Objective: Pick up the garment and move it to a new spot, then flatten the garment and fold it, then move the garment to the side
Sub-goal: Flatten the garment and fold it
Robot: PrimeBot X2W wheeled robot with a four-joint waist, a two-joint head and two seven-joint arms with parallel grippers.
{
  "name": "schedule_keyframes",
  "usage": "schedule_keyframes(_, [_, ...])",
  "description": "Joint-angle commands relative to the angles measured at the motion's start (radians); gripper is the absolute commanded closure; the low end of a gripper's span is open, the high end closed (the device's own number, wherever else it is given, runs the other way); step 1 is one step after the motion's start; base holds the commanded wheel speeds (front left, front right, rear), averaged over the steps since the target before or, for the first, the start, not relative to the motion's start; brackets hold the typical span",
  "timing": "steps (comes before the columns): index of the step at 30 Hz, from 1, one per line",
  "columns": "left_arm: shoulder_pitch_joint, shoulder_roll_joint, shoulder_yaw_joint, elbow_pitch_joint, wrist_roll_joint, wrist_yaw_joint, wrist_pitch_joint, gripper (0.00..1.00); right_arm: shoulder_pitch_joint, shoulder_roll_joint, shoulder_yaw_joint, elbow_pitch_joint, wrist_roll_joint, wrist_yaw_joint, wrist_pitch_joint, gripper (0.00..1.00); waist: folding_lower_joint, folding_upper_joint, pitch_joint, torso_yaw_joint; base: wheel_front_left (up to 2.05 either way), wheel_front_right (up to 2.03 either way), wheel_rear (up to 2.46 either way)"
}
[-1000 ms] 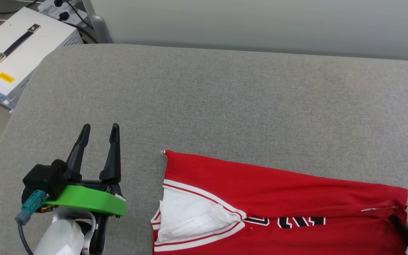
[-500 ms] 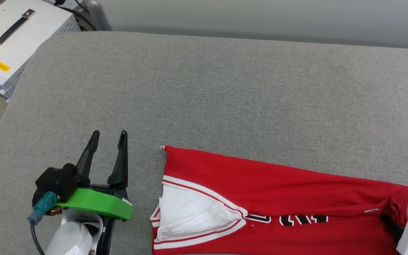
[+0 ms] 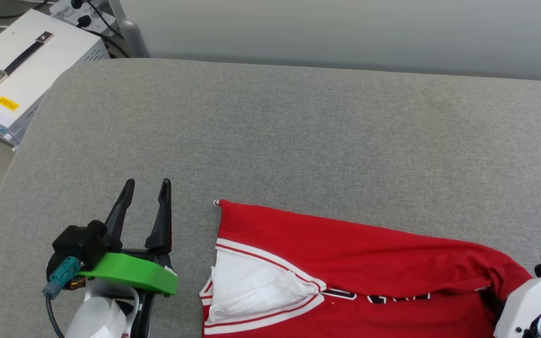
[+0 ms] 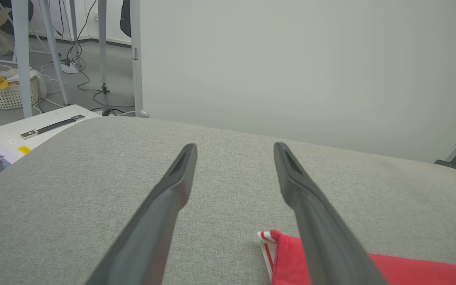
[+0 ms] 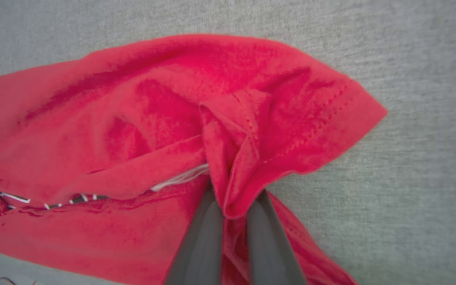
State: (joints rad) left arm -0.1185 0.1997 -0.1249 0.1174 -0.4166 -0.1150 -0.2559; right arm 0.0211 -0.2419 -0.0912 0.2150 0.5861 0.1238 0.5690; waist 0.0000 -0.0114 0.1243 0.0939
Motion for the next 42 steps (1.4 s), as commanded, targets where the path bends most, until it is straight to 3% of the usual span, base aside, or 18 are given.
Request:
schedule_keyframes(1, [0.014, -0.006, 0.005, 0.002, 0.009, -0.006, -0.006, 0.00, 0.003, 0.003, 0.006, 0.008, -0.003, 0.007, -0.009, 1.00, 0.0000, 0.0114, -0.007, -0.004, 0.00, 0.00, 0.00])
schedule_keyframes(15, [0.032, -0.022, 0.027, 0.004, 0.009, -0.013, -0.006, 0.00, -0.017, -0.122, -0.219, 0.032, -0.158, 0.007, -0.051, 1.00, 0.0000, 0.0114, -0.034, -0.027, 0.00, 0.00, 0.00])
schedule_keyframes(23, [0.044, -0.032, 0.036, 0.006, 0.009, -0.014, -0.006, 0.00, 0.019, -0.065, -0.206, -0.094, -0.146, 0.007, 0.013, 1.00, 0.0000, 0.0114, -0.048, -0.032, 0.00, 0.00, 0.00])
schedule_keyframes(34, [0.049, -0.037, 0.054, 0.007, 0.001, -0.015, -0.006, 0.00, 0.069, 0.062, -0.046, -0.346, -0.073, 0.007, 0.186, 1.00, 0.0000, 0.0114, -0.067, -0.015, 0.00, 0.00, 0.00])
schedule_keyframes(42, [0.047, -0.030, 0.087, -0.002, -0.005, -0.016, -0.006, 0.00, 0.047, 0.168, 0.060, -0.400, -0.050, 0.007, 0.254, 1.00, 0.0000, 0.0114, -0.072, 0.029, 0.00, 0.00, 0.00])
